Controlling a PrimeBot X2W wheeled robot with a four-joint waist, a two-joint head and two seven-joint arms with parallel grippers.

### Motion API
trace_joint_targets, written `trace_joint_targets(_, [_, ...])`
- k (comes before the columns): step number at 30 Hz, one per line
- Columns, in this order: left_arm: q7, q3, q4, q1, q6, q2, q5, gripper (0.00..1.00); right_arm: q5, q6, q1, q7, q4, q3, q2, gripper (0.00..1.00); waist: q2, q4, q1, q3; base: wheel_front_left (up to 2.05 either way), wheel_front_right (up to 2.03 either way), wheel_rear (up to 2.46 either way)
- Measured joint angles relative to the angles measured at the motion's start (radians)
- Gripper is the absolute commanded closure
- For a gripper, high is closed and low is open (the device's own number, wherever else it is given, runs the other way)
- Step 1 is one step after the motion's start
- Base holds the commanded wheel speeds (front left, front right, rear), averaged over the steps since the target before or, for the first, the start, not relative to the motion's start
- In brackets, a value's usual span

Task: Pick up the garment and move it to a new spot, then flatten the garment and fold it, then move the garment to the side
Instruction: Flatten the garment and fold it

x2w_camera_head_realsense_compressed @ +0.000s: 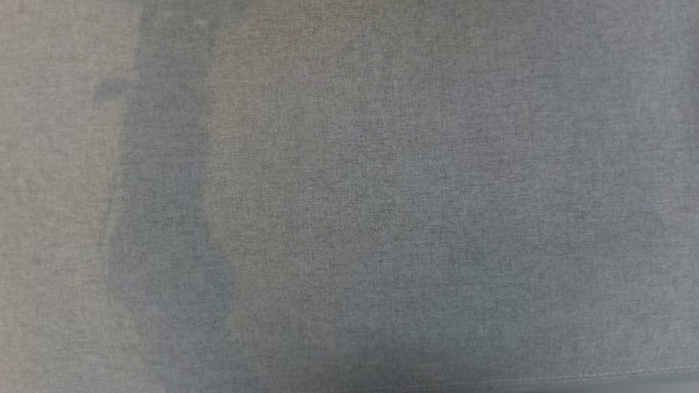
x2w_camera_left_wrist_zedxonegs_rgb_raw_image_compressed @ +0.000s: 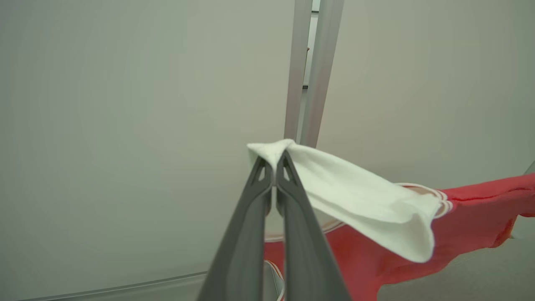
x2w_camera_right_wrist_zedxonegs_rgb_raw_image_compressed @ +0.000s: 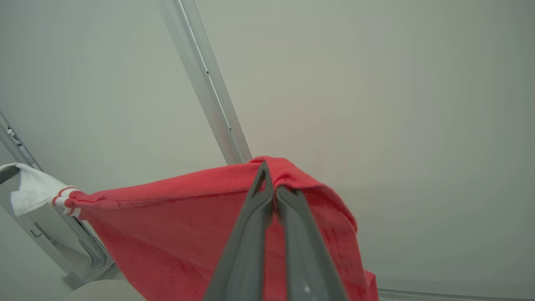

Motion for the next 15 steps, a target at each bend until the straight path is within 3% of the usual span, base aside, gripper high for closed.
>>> trace_joint_targets(8, [0.147,-0.176,-0.116,0.296,0.000,0.097,-0.120,1.00,0.136,0.000,0.276,0.150,-0.116,0.188,-0.086,1.00,0.0000,0.004,-0.0001,-0.119,0.00,0.00,0.00])
trace_joint_targets(15, [0.295,-0.271,-0.250,0.577,0.000,0.189,-0.245,1.00,0.202,0.000,0.465,0.201,-0.222,0.309,-0.156,1.00,0.0000,0.003,-0.0001,-0.252,0.00,0.00,0.00])
